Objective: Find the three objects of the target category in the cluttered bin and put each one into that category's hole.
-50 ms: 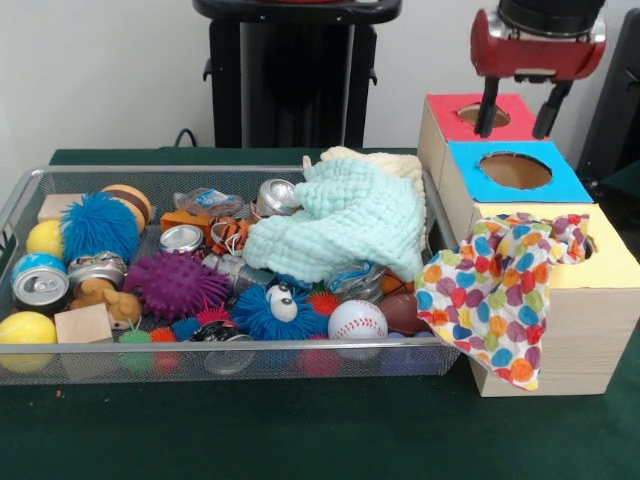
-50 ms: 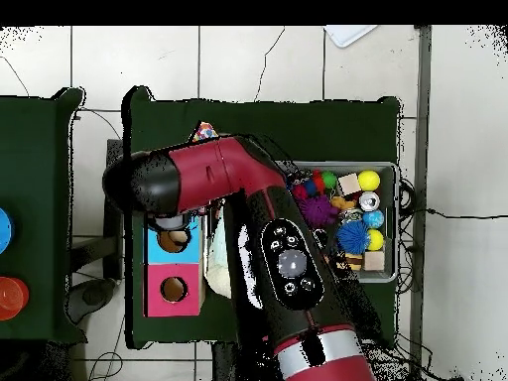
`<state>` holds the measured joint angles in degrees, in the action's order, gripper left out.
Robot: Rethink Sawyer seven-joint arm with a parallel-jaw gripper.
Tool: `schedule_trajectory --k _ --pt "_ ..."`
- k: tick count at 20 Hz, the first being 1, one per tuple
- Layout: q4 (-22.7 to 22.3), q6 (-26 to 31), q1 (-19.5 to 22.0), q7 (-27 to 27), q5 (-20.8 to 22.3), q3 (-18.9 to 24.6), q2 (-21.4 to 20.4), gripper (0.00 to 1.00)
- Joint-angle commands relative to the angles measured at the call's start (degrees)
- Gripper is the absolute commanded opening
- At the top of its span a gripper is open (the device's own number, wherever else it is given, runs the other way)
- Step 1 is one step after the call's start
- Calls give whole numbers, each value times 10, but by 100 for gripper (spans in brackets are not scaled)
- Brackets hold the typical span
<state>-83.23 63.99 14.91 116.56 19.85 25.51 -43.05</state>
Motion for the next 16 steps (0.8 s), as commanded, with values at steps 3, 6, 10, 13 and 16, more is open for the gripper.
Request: schedule_trajectory --k 3,6,10,13,16 --pt "84 23 35 -189 22 75 -4 100" --pt "107 -29 43 -188 36 89 8 100" --pt "117 -59 51 -198 51 99 27 100" --pt "115 -73 58 -201 62 104 27 100" --pt "122 -91 61 -199 75 106 33 0"
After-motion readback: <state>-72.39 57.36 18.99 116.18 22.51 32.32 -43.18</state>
